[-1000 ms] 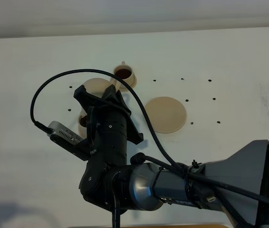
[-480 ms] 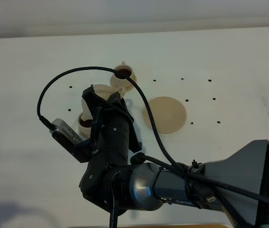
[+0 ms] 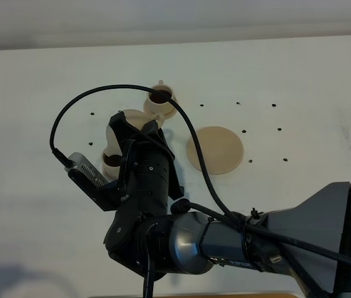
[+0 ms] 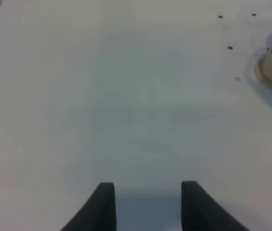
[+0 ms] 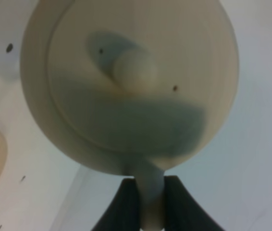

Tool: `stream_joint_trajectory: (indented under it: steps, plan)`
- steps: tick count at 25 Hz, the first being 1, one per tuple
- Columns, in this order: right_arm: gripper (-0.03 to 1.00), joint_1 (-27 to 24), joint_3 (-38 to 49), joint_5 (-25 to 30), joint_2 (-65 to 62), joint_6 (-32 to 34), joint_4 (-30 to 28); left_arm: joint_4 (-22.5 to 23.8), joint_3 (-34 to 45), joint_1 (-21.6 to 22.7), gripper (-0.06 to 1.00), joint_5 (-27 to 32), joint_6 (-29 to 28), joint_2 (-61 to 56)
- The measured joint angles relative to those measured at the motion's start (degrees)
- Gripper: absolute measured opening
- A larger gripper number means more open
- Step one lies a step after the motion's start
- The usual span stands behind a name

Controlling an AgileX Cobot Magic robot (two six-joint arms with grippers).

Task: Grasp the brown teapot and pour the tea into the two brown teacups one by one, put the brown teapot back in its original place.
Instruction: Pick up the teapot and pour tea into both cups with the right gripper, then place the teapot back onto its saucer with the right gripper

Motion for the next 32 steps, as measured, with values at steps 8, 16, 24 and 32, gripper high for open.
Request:
stream_joint_trajectory:
  steps: [8, 16, 24, 32]
  plan:
    - [0.12, 0.0, 0.0, 0.11, 0.0, 0.0, 0.05, 0.0, 0.0, 0.0, 0.31, 0.0, -0.04, 0.0]
    - [0.12, 0.0, 0.0, -3.37, -1.98, 1.5, 5.85, 0.0, 0.0, 0.0, 0.31, 0.0, -0.04, 0.0]
    - [0.12, -1.96, 0.0, -5.92, -7.06, 6.41, 13.69, 0.0, 0.0, 0.0, 0.31, 0.0, 0.01, 0.0]
    - [0.12, -5.58, -4.01, -9.18, -10.42, 10.37, 31.05, 0.0, 0.0, 0.0, 0.31, 0.0, 0.01, 0.0]
